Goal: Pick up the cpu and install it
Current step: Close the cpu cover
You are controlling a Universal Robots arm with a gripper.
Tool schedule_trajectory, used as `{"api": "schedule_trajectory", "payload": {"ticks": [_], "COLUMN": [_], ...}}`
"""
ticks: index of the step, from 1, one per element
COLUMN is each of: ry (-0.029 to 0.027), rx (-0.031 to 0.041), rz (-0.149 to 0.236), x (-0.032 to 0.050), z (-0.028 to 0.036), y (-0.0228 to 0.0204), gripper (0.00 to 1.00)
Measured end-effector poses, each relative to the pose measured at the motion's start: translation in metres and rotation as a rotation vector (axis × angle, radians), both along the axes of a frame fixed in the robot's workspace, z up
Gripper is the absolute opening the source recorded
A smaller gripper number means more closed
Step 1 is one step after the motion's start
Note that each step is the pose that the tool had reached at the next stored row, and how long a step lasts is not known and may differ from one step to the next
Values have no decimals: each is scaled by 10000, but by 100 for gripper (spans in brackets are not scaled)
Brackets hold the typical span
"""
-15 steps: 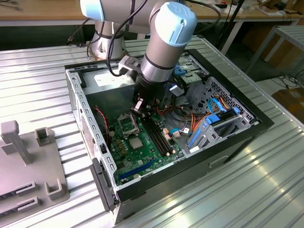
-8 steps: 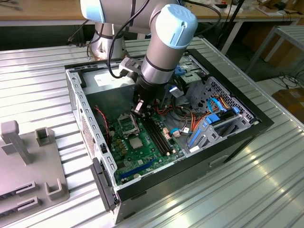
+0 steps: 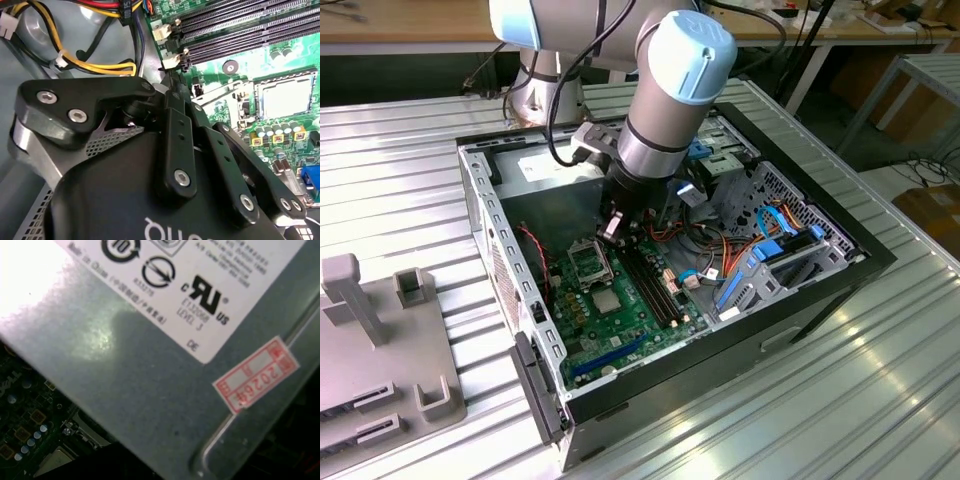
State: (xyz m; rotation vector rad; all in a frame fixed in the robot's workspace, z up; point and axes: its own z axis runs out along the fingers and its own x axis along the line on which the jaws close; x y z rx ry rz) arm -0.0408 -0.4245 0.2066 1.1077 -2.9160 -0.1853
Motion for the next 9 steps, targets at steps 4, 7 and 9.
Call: {"api": "schedule_trajectory", "payload": {"ticks": [4, 7, 9], "ry": [-1, 0, 1], "rx": [4, -1, 3], "rz": [-2, -1, 0], "x": [-12, -14, -14], "z": [-1, 21, 37], "y": [-48, -58, -61], "gripper": [11, 11, 11]}}
